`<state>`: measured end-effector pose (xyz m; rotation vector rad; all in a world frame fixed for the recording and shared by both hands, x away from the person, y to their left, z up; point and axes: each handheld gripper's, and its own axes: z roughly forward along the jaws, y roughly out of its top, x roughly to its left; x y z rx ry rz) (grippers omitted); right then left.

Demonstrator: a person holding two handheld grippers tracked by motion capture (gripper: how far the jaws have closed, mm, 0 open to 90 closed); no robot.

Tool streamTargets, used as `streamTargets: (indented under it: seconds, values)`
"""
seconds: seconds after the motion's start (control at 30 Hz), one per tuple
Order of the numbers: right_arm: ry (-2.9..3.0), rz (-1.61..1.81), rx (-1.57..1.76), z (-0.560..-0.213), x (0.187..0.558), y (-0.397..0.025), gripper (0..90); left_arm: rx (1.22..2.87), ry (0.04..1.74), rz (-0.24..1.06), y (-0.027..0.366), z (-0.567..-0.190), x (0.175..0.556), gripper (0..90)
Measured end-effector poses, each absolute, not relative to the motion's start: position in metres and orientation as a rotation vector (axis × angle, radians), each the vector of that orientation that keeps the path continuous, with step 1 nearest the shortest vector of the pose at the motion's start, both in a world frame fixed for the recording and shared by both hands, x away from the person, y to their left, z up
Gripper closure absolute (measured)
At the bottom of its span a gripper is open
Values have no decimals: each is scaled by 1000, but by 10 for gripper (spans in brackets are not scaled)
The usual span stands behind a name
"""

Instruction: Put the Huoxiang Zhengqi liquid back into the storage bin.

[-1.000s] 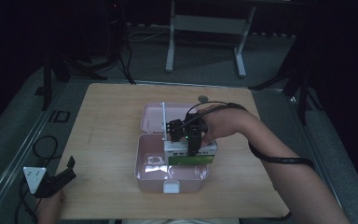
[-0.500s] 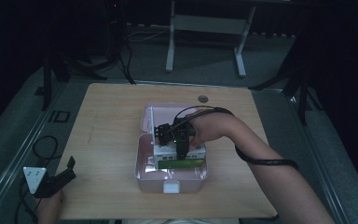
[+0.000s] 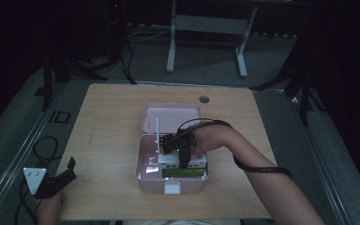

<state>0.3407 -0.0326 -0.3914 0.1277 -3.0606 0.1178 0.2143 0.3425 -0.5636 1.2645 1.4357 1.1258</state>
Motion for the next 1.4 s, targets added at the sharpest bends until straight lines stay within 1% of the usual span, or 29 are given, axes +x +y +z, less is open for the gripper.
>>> streamTargets:
  seconds: [0.43,0.93,1.33,1.4]
  values:
    - [-3041,126,120,-426,343,-30,618,1265,1434,1127,342,-564,214,21]
    - [-3024,147,97,-453,344,-34,617,1265,1433,1127,342,-564,214,21]
    - [-3024,153,116,-455,342,-34,614,1266,1436,1126,342,-564,215,21]
    - [-3023,162,112,-455,342,-33,602,1266,1435,1126,342,-564,215,21]
